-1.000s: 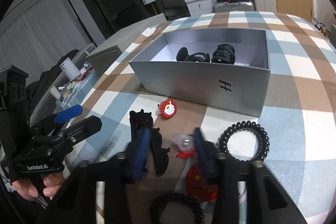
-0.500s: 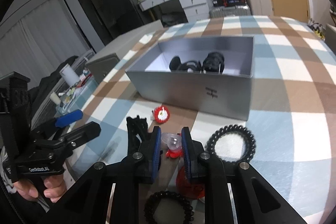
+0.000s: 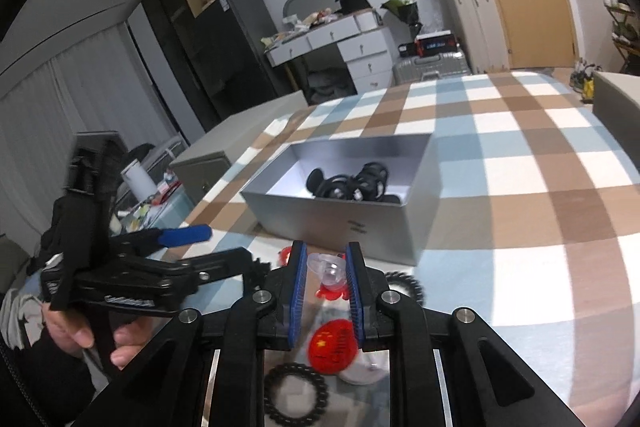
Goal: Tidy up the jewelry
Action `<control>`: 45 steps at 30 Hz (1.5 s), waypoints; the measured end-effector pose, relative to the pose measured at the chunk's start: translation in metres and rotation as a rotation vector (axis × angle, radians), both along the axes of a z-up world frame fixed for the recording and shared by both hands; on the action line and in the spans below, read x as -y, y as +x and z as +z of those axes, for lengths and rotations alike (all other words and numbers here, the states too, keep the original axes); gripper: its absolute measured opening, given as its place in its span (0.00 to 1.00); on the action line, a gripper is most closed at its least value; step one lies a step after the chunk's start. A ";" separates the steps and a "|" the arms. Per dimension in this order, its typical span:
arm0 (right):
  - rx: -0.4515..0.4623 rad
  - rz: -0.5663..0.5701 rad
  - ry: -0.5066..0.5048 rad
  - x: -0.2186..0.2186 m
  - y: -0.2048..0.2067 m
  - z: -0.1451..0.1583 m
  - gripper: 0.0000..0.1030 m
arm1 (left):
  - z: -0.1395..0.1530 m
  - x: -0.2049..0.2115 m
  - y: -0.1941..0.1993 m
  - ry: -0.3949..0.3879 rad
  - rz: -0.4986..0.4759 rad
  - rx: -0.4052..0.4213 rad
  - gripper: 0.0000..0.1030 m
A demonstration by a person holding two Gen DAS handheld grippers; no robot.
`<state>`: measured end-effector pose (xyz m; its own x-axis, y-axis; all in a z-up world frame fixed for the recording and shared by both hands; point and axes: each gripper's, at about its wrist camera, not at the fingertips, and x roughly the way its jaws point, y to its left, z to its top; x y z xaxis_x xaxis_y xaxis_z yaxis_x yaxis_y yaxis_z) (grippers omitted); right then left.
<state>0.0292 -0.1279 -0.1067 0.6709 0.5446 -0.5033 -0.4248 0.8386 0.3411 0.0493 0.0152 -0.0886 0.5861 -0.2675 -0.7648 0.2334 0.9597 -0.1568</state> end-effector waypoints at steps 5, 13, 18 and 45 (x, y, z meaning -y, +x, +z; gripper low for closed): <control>0.002 -0.026 0.023 0.017 0.004 -0.002 0.18 | -0.008 0.010 0.013 0.008 -0.027 -0.061 0.96; -0.030 -0.017 0.077 0.025 0.013 -0.009 0.18 | -0.011 0.018 0.020 0.017 -0.073 -0.110 0.74; -0.004 -0.017 0.050 0.022 0.012 -0.010 0.18 | -0.017 0.017 0.023 -0.020 -0.089 -0.149 0.50; -0.004 0.002 0.044 0.013 0.012 -0.001 0.18 | 0.014 0.013 0.007 -0.012 -0.110 -0.078 0.22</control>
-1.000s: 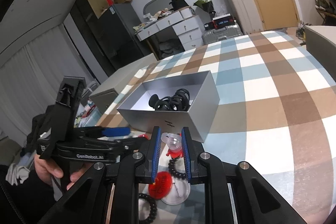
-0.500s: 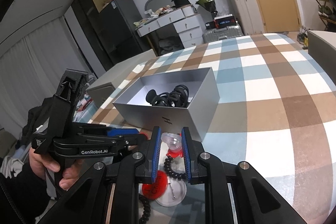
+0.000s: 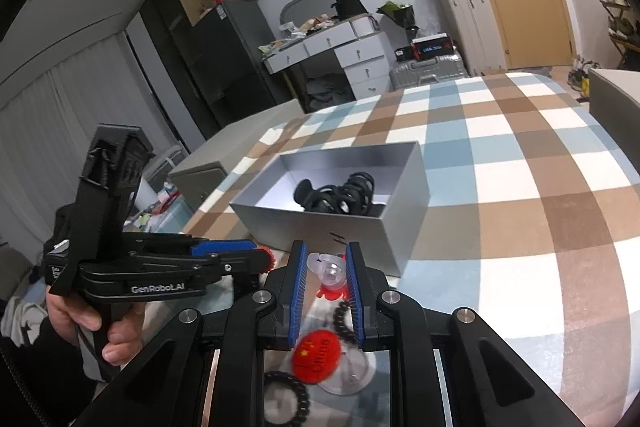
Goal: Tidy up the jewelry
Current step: 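Lower both small clips into the grey box and open both tools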
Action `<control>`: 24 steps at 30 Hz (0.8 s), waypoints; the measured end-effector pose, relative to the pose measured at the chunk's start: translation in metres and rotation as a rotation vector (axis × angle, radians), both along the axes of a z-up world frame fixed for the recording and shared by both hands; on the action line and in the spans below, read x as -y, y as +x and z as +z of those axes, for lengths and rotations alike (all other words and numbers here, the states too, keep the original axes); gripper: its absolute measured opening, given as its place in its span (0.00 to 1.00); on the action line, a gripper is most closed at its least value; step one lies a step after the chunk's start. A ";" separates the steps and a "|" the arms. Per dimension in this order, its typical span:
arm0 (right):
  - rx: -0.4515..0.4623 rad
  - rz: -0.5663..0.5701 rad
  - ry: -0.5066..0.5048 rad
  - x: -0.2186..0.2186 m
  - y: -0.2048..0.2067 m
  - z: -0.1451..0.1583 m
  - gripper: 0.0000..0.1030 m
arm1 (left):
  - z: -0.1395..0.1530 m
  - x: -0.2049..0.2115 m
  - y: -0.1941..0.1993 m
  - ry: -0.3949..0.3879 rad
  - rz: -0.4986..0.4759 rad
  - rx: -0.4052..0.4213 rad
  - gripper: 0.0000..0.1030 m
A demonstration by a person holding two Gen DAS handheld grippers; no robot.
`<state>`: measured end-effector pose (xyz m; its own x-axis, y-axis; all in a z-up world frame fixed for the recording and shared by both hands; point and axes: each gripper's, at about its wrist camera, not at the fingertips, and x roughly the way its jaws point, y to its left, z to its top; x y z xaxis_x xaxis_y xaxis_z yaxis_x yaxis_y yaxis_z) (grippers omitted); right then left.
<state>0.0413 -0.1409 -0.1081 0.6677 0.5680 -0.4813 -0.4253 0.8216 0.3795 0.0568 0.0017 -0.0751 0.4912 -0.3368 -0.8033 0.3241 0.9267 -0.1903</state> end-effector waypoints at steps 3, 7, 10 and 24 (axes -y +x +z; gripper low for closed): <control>-0.006 0.015 0.027 -0.002 0.000 0.005 0.18 | 0.010 -0.005 -0.004 -0.015 0.005 0.022 0.22; -0.013 0.042 0.069 -0.004 0.002 0.012 0.18 | 0.022 -0.010 -0.008 -0.031 0.013 0.052 0.22; -0.030 0.062 0.113 -0.004 0.007 0.017 0.18 | 0.033 -0.017 -0.006 -0.041 0.023 0.082 0.22; 0.007 0.117 0.115 -0.031 0.055 0.031 0.18 | 0.042 -0.030 0.033 -0.112 0.061 0.126 0.22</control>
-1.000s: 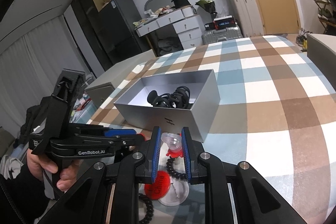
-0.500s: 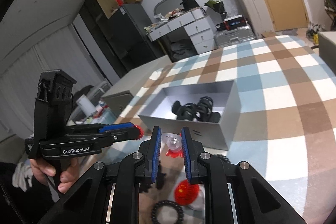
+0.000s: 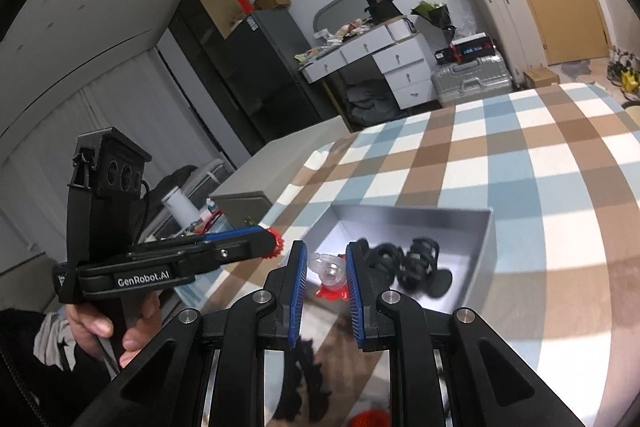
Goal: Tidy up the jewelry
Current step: 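Lower both small clips into the grey box and open both tools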
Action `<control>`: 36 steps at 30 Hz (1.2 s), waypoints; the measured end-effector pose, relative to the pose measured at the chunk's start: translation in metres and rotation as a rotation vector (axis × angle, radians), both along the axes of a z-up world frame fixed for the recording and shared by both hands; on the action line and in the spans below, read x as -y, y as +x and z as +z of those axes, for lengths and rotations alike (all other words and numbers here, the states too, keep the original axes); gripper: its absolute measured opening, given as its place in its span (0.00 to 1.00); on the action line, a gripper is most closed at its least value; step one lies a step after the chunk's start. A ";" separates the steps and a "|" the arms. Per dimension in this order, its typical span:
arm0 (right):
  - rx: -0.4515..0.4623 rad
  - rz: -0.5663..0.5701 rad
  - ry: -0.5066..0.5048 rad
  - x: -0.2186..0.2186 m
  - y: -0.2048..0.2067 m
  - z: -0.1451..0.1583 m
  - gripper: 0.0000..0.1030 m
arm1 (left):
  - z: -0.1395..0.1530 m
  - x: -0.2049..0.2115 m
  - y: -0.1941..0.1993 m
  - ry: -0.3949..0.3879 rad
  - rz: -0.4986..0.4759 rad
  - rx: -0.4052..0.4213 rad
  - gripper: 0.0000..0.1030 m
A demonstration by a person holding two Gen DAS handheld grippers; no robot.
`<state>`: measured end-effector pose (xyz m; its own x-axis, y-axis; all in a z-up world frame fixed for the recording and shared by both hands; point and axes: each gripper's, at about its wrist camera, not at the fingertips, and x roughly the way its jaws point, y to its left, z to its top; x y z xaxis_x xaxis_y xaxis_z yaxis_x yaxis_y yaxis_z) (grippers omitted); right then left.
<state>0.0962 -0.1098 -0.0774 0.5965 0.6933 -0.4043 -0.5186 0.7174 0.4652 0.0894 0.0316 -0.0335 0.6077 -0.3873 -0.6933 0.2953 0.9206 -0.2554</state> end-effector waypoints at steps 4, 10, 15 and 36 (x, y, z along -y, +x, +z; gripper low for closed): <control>0.005 0.003 -0.021 -0.005 0.015 0.001 0.18 | -0.003 0.001 0.012 -0.008 -0.003 -0.003 0.22; -0.001 -0.001 -0.059 -0.010 0.038 0.000 0.18 | -0.007 0.006 0.026 -0.011 -0.015 -0.017 0.22; 0.000 -0.001 -0.099 -0.016 0.051 -0.005 0.18 | -0.012 0.009 0.039 -0.004 -0.020 -0.037 0.22; -0.071 -0.004 -0.146 -0.022 0.074 -0.021 0.21 | -0.025 0.011 0.054 -0.008 -0.017 -0.100 0.23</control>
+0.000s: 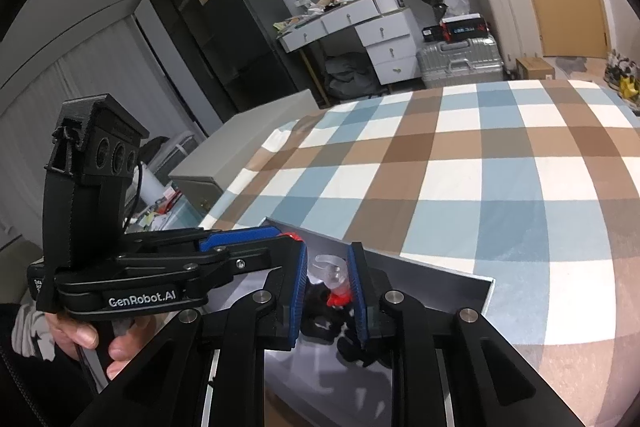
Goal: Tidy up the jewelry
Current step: 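Lower both small clips into the grey box and open both tools, then withdraw both tools from the grey box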
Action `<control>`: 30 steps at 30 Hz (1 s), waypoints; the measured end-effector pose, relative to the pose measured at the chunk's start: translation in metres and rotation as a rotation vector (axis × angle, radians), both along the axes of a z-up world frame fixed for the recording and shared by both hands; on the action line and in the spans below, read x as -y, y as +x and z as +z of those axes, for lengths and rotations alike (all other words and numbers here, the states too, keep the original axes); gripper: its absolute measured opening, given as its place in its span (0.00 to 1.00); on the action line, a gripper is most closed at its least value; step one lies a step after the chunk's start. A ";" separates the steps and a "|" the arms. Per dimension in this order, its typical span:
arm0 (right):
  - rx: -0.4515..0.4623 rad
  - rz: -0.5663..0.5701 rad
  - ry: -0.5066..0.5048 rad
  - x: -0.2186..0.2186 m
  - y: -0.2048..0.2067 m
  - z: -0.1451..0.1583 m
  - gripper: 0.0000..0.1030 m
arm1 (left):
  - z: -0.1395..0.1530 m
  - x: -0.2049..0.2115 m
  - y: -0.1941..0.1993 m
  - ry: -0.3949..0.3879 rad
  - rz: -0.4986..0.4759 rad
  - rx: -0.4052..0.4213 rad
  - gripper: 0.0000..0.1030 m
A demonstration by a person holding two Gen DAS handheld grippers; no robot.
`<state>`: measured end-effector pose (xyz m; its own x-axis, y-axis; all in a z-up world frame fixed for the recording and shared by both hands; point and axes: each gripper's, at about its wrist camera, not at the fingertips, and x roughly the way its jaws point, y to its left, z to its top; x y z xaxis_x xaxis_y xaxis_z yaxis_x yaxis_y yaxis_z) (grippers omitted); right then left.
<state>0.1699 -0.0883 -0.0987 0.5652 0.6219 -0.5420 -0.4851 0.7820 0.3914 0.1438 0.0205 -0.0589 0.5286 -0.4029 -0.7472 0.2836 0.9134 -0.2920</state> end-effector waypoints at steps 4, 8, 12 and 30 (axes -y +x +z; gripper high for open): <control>0.013 -0.024 0.011 0.005 -0.004 0.003 0.43 | 0.002 -0.001 -0.003 0.000 0.000 0.004 0.35; 0.035 -0.039 0.011 0.010 -0.011 0.008 0.46 | 0.009 -0.005 -0.011 0.021 0.039 0.048 0.57; 0.055 -0.058 0.017 0.017 -0.022 0.015 0.49 | 0.018 -0.008 -0.020 0.036 0.065 0.100 0.58; 0.261 -0.104 0.022 0.033 -0.098 0.061 0.94 | 0.055 -0.012 -0.078 0.105 0.183 0.315 0.82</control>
<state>0.0723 -0.1214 -0.0381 0.7450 0.5636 -0.3568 -0.4897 0.8253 0.2810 0.0657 0.0324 -0.0034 0.7954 -0.2098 -0.5687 0.1734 0.9777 -0.1182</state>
